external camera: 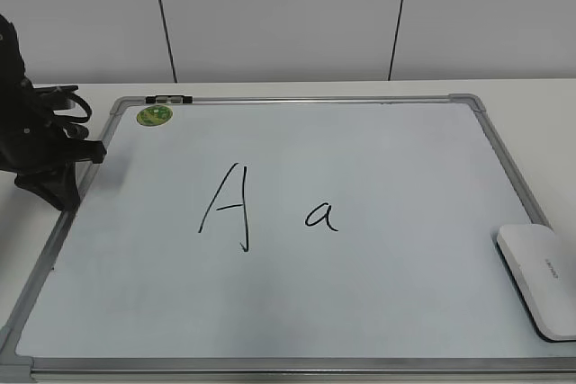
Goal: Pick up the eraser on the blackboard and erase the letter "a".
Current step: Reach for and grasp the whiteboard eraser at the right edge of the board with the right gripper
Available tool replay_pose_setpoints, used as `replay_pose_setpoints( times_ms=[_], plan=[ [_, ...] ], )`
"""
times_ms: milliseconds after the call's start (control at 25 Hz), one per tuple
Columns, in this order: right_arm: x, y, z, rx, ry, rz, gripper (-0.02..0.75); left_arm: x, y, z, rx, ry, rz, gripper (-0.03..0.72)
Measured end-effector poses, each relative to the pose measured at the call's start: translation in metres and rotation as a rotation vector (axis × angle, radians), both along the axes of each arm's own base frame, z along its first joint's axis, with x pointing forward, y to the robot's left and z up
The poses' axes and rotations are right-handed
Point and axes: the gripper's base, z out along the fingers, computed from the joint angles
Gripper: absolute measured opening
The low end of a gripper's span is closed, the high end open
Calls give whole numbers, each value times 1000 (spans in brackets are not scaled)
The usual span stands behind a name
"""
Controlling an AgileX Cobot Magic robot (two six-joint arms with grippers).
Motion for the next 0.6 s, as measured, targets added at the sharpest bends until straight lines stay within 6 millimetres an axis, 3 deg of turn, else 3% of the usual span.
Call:
replay_pose_setpoints(
  times_ms=[400,600],
  plan=[
    [80,5,-27,-14,121,36,673,0,0,0,0,2,0,33],
    [110,6,-36,-13,137,30,672,0,0,0,0,3,0,36]
  ],
)
